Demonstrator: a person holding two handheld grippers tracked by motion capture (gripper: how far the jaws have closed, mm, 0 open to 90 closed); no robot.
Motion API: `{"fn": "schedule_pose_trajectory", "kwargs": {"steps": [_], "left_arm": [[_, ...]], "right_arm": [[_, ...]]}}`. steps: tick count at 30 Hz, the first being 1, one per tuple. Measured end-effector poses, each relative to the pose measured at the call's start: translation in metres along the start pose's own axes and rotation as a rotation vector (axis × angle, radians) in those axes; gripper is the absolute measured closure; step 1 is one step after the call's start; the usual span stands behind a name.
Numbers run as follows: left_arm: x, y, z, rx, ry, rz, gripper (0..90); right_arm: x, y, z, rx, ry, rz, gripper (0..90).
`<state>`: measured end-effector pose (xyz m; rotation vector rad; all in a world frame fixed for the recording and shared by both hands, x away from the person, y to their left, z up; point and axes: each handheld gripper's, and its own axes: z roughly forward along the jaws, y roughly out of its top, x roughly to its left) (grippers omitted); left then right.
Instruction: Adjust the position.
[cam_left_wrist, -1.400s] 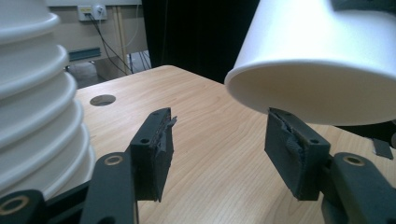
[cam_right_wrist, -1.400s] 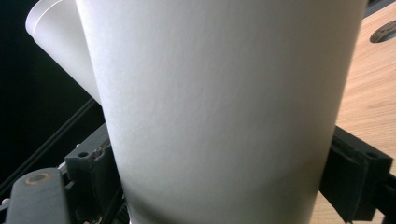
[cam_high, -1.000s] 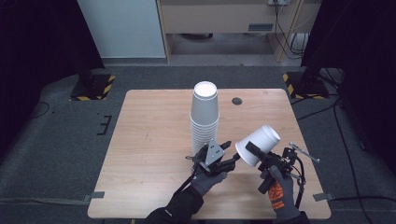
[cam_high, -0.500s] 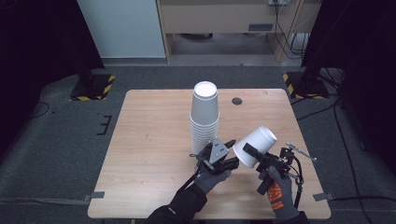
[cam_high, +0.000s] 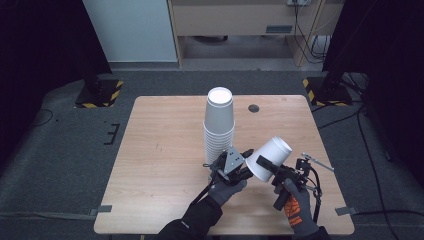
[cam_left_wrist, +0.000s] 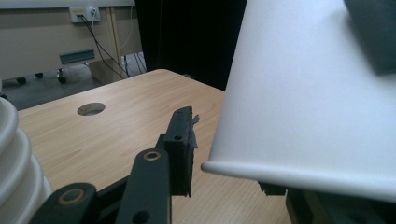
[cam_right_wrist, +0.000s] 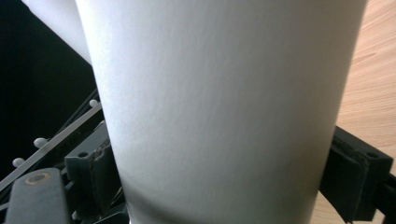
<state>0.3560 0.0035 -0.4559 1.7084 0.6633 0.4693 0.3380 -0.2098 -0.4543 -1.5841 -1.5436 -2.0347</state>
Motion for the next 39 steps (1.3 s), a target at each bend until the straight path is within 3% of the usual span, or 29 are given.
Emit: {"fn": "schedule_pose_trajectory", "kwargs": {"steps": [7, 16, 22, 39], "left_arm": [[-0.002, 0.000, 0.000, -0.002, 0.009, 0.002, 68.6], [-0.002, 0.000, -0.002, 0.010, -0.014, -0.002, 76.4], [-0.002, -0.001, -0.004, 0.020, -0.018, 0.009, 81.0], [-0.002, -0.005, -0.011, 0.033, -0.039, 0.014, 82.9]], "right_arm": [[-0.001, -0.001, 0.001, 0.015, 0.002, 0.010, 13.4], [-0.004, 0.002, -0.001, -0.001, 0.012, 0.026, 12.9], [-0.006, 0.003, -0.002, -0.006, -0.012, 0.002, 11.5], [-0.010, 0.006, -0.002, -0.027, -0.034, -0.041, 8.1]]}}
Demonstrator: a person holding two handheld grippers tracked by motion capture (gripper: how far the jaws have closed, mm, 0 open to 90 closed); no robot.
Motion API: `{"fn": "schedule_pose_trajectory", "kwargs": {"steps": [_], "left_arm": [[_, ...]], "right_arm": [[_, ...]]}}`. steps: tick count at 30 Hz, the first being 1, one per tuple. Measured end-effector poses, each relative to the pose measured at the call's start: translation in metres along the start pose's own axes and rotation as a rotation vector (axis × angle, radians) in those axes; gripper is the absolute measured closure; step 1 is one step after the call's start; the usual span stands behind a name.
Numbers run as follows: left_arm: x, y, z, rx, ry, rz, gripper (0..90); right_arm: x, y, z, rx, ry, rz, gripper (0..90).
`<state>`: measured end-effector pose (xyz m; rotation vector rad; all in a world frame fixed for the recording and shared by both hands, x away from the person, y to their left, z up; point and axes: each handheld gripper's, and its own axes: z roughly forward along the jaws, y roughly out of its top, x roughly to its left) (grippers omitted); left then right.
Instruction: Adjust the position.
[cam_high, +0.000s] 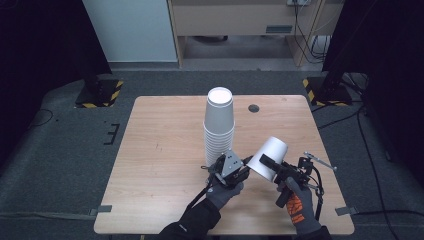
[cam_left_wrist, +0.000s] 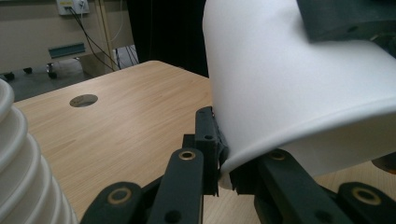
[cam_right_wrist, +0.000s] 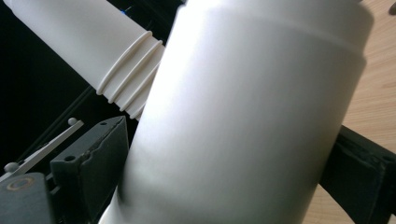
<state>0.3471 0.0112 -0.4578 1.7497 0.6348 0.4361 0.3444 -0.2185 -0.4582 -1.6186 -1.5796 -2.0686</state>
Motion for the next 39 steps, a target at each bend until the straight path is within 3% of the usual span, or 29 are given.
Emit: {"fn": "schedule_pose_trajectory", "kwargs": {"steps": [11, 22, 28, 35, 39], "left_arm": [[0.000, 0.002, -0.011, 0.020, -0.016, 0.029, 83.3], [0.001, 0.005, -0.020, 0.036, -0.027, 0.042, 83.4], [0.001, 0.006, -0.023, 0.032, -0.010, 0.046, 83.9], [0.001, 0.001, -0.017, 0.024, 0.012, 0.036, 83.3], [0.003, -0.001, -0.013, 0.018, 0.016, 0.025, 82.5]], "right_arm": [[-0.002, 0.003, 0.002, -0.018, -0.004, -0.046, 1.8], [-0.007, 0.005, 0.002, -0.028, 0.014, -0.012, 0.3], [-0.008, 0.005, 0.004, -0.023, 0.028, 0.003, 0.4], [-0.008, 0.003, 0.004, -0.009, 0.021, 0.027, 4.3], [-0.009, 0.001, 0.004, -0.018, 0.001, 0.011, 4.4]]}}
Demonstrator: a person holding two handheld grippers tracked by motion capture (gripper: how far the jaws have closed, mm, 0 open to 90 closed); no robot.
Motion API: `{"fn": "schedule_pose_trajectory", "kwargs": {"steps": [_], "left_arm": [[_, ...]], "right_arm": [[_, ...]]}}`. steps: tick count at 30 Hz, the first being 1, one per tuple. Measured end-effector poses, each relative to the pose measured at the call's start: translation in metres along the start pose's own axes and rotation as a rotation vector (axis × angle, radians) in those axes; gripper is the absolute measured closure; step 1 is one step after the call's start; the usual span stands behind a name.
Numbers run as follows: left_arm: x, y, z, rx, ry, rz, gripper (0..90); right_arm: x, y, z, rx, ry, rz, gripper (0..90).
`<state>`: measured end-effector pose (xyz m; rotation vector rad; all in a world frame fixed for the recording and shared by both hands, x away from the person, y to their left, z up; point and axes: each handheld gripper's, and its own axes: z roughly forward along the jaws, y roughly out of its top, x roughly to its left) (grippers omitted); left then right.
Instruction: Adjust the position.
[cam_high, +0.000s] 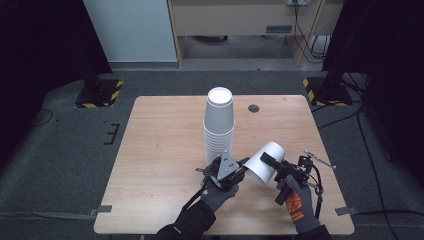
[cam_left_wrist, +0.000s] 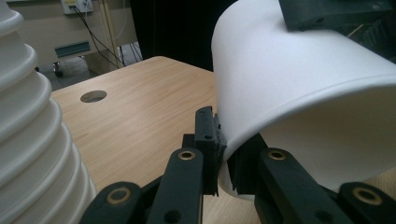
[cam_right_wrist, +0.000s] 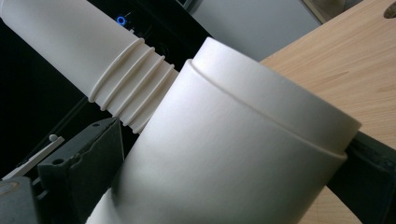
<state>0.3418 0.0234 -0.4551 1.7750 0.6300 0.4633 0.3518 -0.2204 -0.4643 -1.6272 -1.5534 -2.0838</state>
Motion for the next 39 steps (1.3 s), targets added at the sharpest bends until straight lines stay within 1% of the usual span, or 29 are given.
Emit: {"fn": "schedule_pose_trajectory", "kwargs": {"steps": [2, 6, 8, 10, 12, 13, 15, 18, 21, 22, 23, 24, 25, 27, 29, 31, 32, 34, 39], "left_arm": [[0.001, 0.000, 0.000, -0.009, 0.004, -0.004, 81.1], [0.002, 0.000, 0.002, -0.014, 0.006, -0.004, 79.3], [0.001, 0.000, 0.002, -0.009, 0.006, 0.001, 79.7], [0.000, 0.000, 0.001, 0.002, 0.009, 0.015, 82.8], [0.000, 0.000, 0.000, 0.002, 0.000, 0.015, 84.7], [0.000, 0.000, -0.001, 0.010, -0.002, 0.025, 84.9], [-0.001, 0.000, -0.003, 0.014, -0.011, 0.036, 85.0], [-0.003, 0.001, -0.006, 0.018, -0.018, 0.056, 85.2], [-0.004, 0.002, -0.008, 0.022, -0.028, 0.055, 85.4], [-0.004, 0.003, -0.009, 0.019, -0.030, 0.056, 85.6], [-0.003, 0.004, -0.010, 0.017, -0.037, 0.050, 85.6], [-0.002, 0.004, -0.012, 0.014, -0.041, 0.045, 85.6], [-0.002, 0.006, -0.013, 0.014, -0.041, 0.046, 85.7], [-0.001, 0.007, -0.017, 0.016, -0.041, 0.052, 86.0], [0.000, 0.008, -0.020, 0.017, -0.044, 0.052, 86.3], [0.001, 0.010, -0.025, 0.015, -0.049, 0.048, 86.3], [0.002, 0.010, -0.027, 0.015, -0.052, 0.044, 86.3], [0.004, 0.011, -0.031, 0.015, -0.052, 0.044, 86.3], [0.010, 0.014, -0.042, 0.023, -0.048, 0.038, 86.2]], "right_arm": [[-0.001, 0.000, 0.000, 0.008, 0.006, 0.014, 4.7], [0.001, -0.002, 0.002, 0.019, 0.010, 0.010, 5.7], [0.003, -0.004, 0.003, 0.035, 0.016, 0.008, 7.2], [0.004, -0.005, 0.004, 0.033, 0.010, -0.003, 6.9], [0.003, -0.004, 0.004, 0.036, 0.016, -0.005, 5.8], [0.003, -0.004, 0.004, 0.034, 0.011, -0.017, 4.4], [0.003, -0.003, 0.004, 0.030, 0.012, -0.024, 4.2], [0.002, -0.001, 0.002, 0.000, -0.017, -0.063, 4.0], [0.000, 0.002, -0.002, -0.018, -0.041, -0.077, 4.0], [-0.001, 0.003, -0.002, -0.024, -0.048, -0.088, 4.3], [-0.003, 0.004, -0.004, -0.040, -0.086, -0.108, 5.7], [-0.003, 0.004, -0.004, -0.040, -0.086, -0.108, 5.7], [-0.004, 0.005, -0.005, -0.040, -0.105, -0.112, 5.7], [-0.007, 0.007, -0.007, -0.047, -0.121, -0.114, 5.9], [-0.009, 0.009, -0.009, -0.061, -0.123, -0.115, 6.1], [-0.009, 0.009, -0.010, -0.064, -0.125, -0.117, 6.3], [-0.010, 0.011, -0.011, -0.074, -0.126, -0.128, 6.6], [-0.010, 0.012, -0.011, -0.077, -0.132, -0.128, 6.8], [-0.013, 0.014, -0.014, -0.079, -0.170, -0.176, 7.6]]}}
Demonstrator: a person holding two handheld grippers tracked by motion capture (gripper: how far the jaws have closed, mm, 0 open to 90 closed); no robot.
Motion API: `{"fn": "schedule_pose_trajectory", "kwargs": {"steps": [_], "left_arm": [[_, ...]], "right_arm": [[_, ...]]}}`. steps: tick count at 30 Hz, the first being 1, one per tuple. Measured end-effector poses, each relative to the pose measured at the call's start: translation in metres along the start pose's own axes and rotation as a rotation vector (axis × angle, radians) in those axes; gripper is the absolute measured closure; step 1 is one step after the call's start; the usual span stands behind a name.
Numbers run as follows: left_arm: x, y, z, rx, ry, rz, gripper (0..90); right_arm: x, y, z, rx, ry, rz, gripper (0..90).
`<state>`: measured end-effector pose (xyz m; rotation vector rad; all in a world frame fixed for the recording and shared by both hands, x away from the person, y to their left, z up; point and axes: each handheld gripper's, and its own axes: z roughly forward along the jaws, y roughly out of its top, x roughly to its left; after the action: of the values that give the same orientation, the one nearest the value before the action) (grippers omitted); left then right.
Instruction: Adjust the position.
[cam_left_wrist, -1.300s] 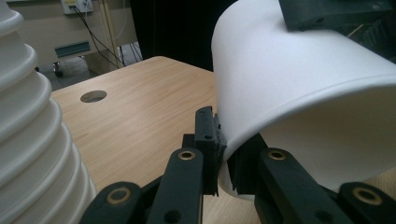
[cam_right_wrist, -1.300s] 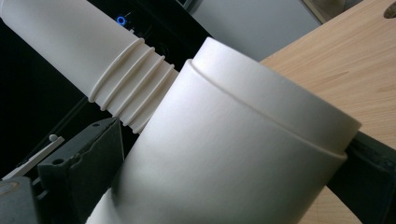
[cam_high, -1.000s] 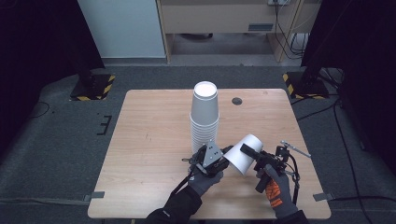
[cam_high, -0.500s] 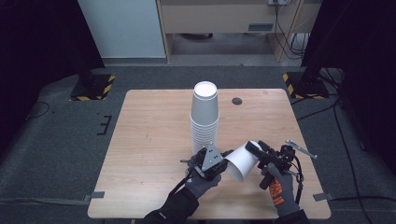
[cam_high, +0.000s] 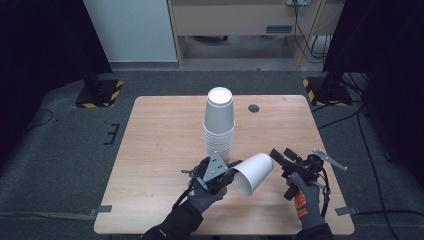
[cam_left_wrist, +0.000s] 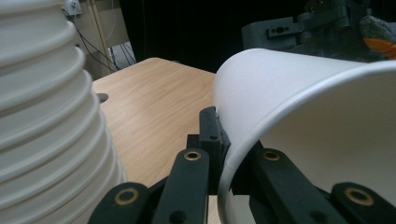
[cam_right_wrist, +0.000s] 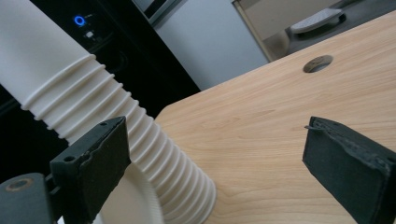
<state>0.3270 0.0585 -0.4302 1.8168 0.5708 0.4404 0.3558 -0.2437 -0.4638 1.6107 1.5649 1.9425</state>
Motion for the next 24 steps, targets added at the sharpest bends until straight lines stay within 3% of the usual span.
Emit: {"fn": "schedule_pose_trajectory", "kwargs": {"steps": [8, 13, 24], "left_arm": [[0.011, -0.005, -0.022, 0.018, 0.015, -0.019, 86.0], [0.018, -0.009, -0.038, 0.024, 0.026, -0.032, 85.9], [0.033, -0.022, -0.065, 0.039, 0.045, -0.074, 85.6]], "right_arm": [[-0.004, 0.003, -0.004, 0.003, -0.059, -0.078, 8.0], [-0.005, 0.003, -0.007, 0.029, -0.101, -0.170, 8.2], [-0.007, -0.002, -0.008, 0.086, -0.162, -0.285, 8.7]]}}
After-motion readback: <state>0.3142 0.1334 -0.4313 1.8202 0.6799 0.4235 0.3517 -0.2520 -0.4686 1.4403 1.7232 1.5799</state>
